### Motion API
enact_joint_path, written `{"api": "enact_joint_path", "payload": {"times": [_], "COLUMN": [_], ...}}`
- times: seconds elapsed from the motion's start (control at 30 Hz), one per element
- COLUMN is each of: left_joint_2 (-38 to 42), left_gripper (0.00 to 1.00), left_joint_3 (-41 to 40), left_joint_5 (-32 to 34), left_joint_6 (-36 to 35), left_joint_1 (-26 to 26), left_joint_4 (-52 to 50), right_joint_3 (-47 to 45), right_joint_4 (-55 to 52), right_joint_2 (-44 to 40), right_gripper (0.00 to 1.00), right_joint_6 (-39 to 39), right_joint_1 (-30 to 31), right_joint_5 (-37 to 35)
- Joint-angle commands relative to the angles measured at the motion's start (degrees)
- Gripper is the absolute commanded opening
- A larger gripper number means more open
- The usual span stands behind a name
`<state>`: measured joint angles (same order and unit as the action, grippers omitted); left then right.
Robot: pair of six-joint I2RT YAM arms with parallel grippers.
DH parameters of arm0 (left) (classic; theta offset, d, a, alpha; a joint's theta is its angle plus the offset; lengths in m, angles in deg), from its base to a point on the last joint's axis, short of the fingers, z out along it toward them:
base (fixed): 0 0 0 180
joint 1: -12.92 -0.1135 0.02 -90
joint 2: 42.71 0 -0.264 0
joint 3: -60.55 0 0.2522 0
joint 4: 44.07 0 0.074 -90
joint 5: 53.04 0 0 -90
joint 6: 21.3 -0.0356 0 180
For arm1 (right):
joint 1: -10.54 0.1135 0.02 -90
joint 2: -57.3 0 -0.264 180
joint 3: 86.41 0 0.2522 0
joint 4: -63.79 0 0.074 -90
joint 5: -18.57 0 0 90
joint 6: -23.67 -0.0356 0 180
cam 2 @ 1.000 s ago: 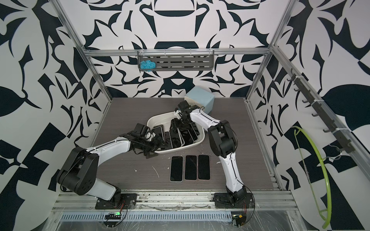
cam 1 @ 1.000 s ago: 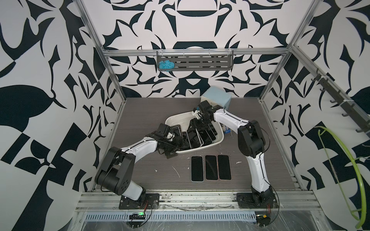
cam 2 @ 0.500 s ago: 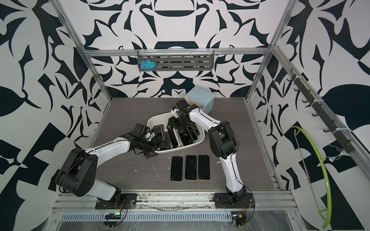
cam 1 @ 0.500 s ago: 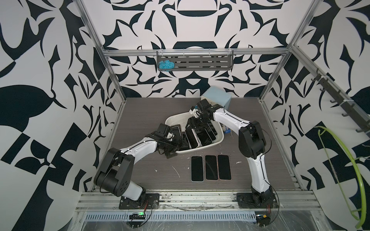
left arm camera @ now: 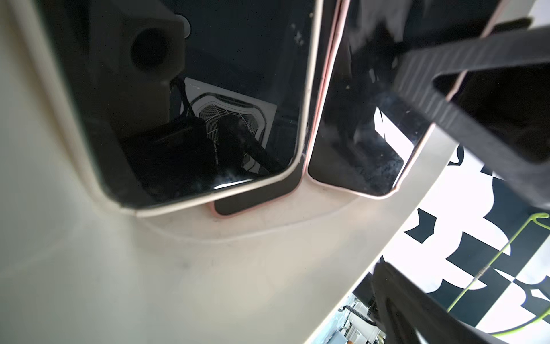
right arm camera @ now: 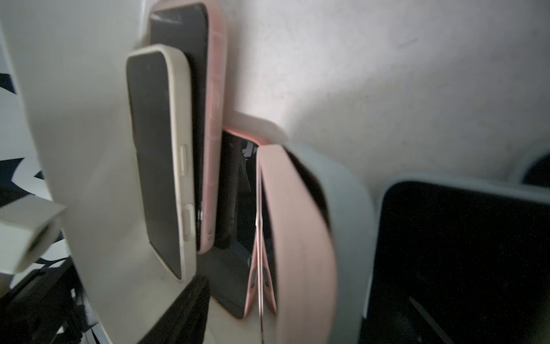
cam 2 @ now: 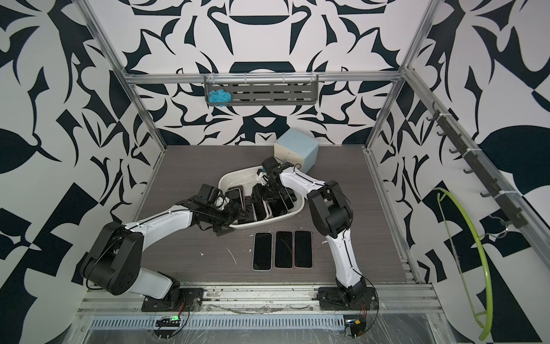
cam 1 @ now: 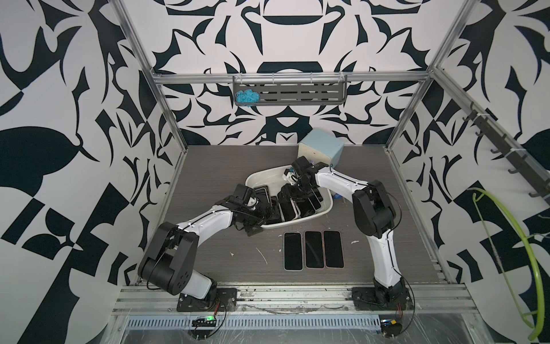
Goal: Take the phone out of the storage box
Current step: Pick up the phone from the storage box.
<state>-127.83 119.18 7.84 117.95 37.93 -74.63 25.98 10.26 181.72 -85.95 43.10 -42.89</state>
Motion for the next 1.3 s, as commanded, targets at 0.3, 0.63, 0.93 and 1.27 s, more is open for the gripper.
{"api": "enact_joint_path", "payload": {"times": [0.3,0.63,0.93,1.27], "left_joint_2": [2.94,3.54,4.69,10.93], "left_gripper": [1.00,1.00,1.00,1.00], "left_joint_3": [-0.36,-1.05,-1.40,1.04], "left_joint_5": [1.39,1.70,2.20,4.10], "left_joint_6": [-0.74,-1.81,-1.84,-3.61], "left_joint_1": [-0.27,-0.27,-0.34,-0.66], "left_joint_4": [-0.01,-1.32,-1.32,-4.83], "right_joint_3": [12.27,24.23,17.59,21.03], "right_joint_4": [-3.07,-7.04,-16.34,-26.93], "right_joint_2": [-0.72,6.82,2.51,5.07], "right_gripper": [0.62,0.63,0.73,0.89], "right_joint_6": [1.71,1.15,-0.82,-1.30], "right_joint_1": [0.52,0.41,0.37,10.57], "right_joint_5": [-6.31,-4.70,-15.37,-37.50]}}
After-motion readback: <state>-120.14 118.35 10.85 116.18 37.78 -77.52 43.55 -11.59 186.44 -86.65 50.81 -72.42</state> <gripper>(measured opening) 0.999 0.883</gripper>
